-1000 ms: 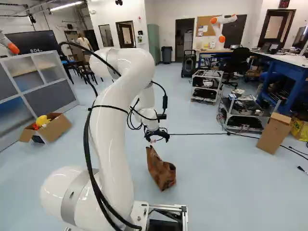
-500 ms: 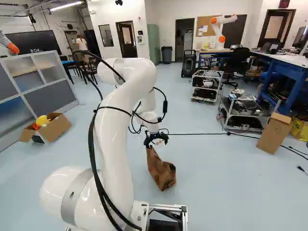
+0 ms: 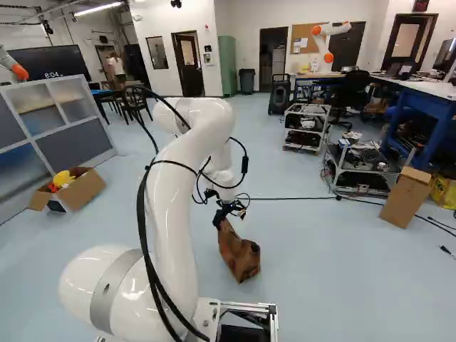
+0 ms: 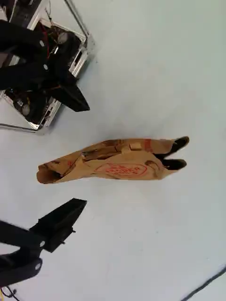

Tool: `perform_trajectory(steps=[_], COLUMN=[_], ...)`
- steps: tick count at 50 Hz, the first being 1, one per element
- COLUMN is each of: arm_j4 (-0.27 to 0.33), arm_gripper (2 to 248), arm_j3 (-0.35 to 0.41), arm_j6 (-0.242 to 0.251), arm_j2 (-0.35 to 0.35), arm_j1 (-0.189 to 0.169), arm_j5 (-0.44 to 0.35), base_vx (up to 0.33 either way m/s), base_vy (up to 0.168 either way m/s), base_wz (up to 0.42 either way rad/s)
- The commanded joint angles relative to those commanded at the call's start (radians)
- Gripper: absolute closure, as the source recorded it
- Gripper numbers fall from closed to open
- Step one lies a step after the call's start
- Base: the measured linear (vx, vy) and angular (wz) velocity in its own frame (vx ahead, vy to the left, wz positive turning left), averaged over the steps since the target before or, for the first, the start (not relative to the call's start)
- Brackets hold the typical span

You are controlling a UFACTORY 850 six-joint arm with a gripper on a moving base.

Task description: Pick up the grocery bag from the ground

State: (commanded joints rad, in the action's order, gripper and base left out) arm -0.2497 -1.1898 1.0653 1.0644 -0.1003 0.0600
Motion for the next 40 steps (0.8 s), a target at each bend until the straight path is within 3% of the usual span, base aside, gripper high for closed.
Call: perform_trajectory(steps=[4, 10, 40], arm_j4=[-0.002, -0.003, -0.003], arm_gripper=[3, 3, 3], arm_j3=[-0.011, -0.028, -0.117], arm_j6=[0.048, 0.075, 0.083], arm_j2=[0.015, 0.038, 0.152], arm_j1=[0.0, 0.0, 0.0], arm_j5=[0.004, 0.006, 0.007], base_vx=[0.0, 0.0, 0.0], base_vy=[0.0, 0.0, 0.0], base_wz=[0.0, 0.0, 0.0])
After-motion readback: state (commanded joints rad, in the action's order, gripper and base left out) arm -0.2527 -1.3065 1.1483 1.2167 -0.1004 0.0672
